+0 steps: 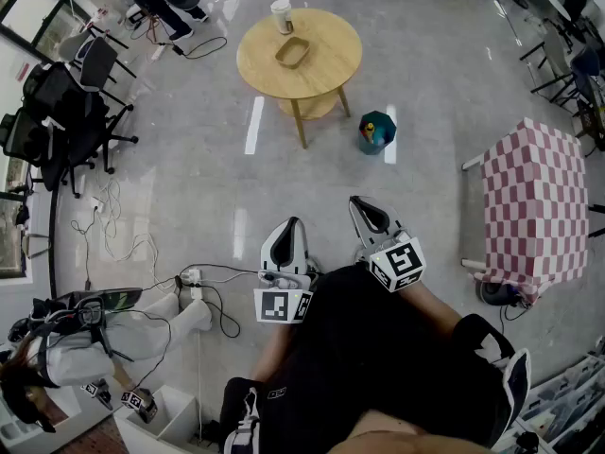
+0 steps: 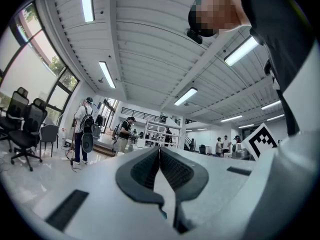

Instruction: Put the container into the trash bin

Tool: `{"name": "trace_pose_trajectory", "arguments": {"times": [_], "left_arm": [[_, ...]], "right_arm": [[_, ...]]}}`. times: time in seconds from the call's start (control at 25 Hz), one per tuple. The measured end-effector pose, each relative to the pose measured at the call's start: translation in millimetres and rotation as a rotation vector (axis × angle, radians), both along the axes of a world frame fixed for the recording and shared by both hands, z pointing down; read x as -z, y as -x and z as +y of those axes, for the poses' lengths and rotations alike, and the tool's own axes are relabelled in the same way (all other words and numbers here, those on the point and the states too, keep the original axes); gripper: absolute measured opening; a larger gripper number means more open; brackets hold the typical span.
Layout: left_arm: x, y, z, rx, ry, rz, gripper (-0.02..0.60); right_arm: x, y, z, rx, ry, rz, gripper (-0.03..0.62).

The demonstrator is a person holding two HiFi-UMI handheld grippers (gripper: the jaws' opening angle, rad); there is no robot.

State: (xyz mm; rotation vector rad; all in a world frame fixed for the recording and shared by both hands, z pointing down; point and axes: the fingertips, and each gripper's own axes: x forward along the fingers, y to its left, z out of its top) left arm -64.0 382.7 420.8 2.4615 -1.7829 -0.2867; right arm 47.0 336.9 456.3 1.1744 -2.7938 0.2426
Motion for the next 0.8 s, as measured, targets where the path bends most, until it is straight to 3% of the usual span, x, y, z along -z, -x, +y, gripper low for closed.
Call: {"name": "trace_pose_trajectory", "arguments": {"times": [0.36, 0.8], "left_arm": [[0, -12, 1, -0.001, -0.001, 0.005, 0.012], [-2, -57, 3, 0.036, 0.01, 0.022, 0.012]], "right_arm": [[1, -10, 3, 0.009, -0.004, -0.002, 0.026], [-1, -55, 4, 0.053, 0.001, -0.018, 0.026]]}}
